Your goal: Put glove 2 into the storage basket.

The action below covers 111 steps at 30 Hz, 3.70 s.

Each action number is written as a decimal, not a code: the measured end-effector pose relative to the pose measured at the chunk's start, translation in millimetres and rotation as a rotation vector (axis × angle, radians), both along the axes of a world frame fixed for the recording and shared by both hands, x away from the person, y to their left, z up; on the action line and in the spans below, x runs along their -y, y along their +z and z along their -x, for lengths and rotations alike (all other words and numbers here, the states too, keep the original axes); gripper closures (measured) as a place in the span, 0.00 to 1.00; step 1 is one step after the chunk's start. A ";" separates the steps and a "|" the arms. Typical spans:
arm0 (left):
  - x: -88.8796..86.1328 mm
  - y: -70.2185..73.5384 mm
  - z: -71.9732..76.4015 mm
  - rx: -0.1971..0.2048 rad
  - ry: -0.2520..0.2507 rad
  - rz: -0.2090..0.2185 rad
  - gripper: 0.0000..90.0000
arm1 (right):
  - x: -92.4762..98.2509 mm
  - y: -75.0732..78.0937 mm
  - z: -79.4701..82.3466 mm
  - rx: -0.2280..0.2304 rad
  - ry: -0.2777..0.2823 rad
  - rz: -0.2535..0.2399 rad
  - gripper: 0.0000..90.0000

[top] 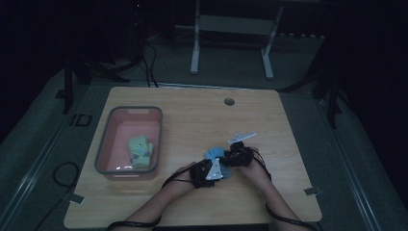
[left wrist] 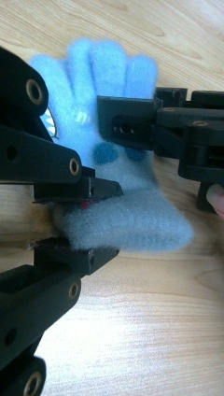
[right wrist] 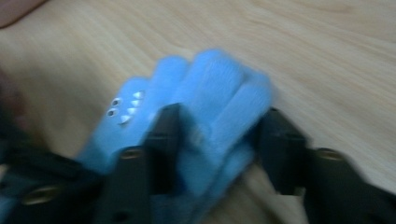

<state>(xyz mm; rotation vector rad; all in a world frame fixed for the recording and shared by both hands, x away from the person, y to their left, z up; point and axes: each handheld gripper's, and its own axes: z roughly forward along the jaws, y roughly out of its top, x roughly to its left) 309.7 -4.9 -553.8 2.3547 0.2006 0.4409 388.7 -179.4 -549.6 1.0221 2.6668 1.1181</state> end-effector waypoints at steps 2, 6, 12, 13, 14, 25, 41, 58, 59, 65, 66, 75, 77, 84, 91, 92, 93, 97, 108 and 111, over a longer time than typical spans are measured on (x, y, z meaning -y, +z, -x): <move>-0.3 0.7 -0.2 0.000 -0.008 -0.007 0.83 | -1.0 0.2 0.2 0.002 0.007 0.006 0.76; -2.3 3.2 -0.6 -0.015 -0.013 -0.006 0.85 | -6.0 1.4 0.6 -0.034 0.023 0.003 0.84; -8.7 12.4 -0.4 -0.017 -0.015 -0.004 0.86 | -3.4 7.9 -2.1 -0.054 0.008 -0.081 0.86; -10.6 16.0 -0.2 -0.015 -0.018 -0.002 0.86 | -4.2 10.2 -1.7 -0.052 0.015 -0.087 0.86; -12.9 20.4 0.2 -0.011 -0.017 -0.004 0.86 | -5.4 13.3 -1.1 -0.047 0.019 -0.094 0.86; -33.4 53.4 2.5 0.014 -0.018 -0.023 0.86 | -18.9 43.6 -0.4 -0.015 0.050 -0.134 0.86; -65.3 89.4 4.9 0.056 0.027 -0.037 0.86 | -56.2 87.5 -4.4 0.029 0.095 -0.151 0.86; -109.2 112.9 8.3 0.077 0.101 -0.059 0.86 | -107.4 111.6 -13.5 0.044 0.153 -0.171 0.86; -112.5 114.5 8.3 0.076 0.106 -0.058 0.86 | -111.2 113.2 -14.1 0.047 0.158 -0.168 0.86; -135.5 121.1 9.6 0.076 0.141 -0.068 0.86 | -136.9 120.6 -16.5 0.054 0.183 -0.183 0.86; -139.4 121.3 10.1 0.076 0.148 -0.067 0.86 | -141.4 121.1 -16.6 0.053 0.190 -0.186 0.86; -173.7 119.4 15.3 0.061 0.199 -0.085 0.86 | -183.0 120.1 -17.2 0.047 0.231 -0.182 0.86; -181.1 119.2 16.3 0.058 0.208 -0.093 0.86 | -192.0 119.4 -17.5 0.041 0.240 -0.187 0.86; -206.5 116.9 20.6 0.055 0.252 -0.098 0.86 | -222.7 118.4 -19.2 0.029 0.278 -0.193 0.86; -223.5 102.9 18.3 0.024 0.273 -0.105 0.86 | -242.3 105.7 -20.9 0.022 0.284 -0.187 0.86; -223.9 99.5 17.4 0.020 0.277 -0.107 0.86 | -243.8 102.1 -21.9 0.018 0.283 -0.181 0.86; -224.0 96.4 16.3 0.014 0.283 -0.112 0.86 | -245.0 98.4 -23.5 0.010 0.279 -0.175 0.86; -221.4 84.9 13.5 0.000 0.298 -0.141 0.86 | -250.0 84.9 -28.3 -0.017 0.275 -0.162 0.86; -225.3 63.9 -1.6 -0.088 0.305 -0.218 0.86 | -265.9 54.7 -37.7 -0.064 0.263 -0.068 0.86; -224.3 62.0 -5.2 -0.100 0.307 -0.235 0.85 | -270.2 55.2 -38.7 -0.060 0.265 -0.050 0.84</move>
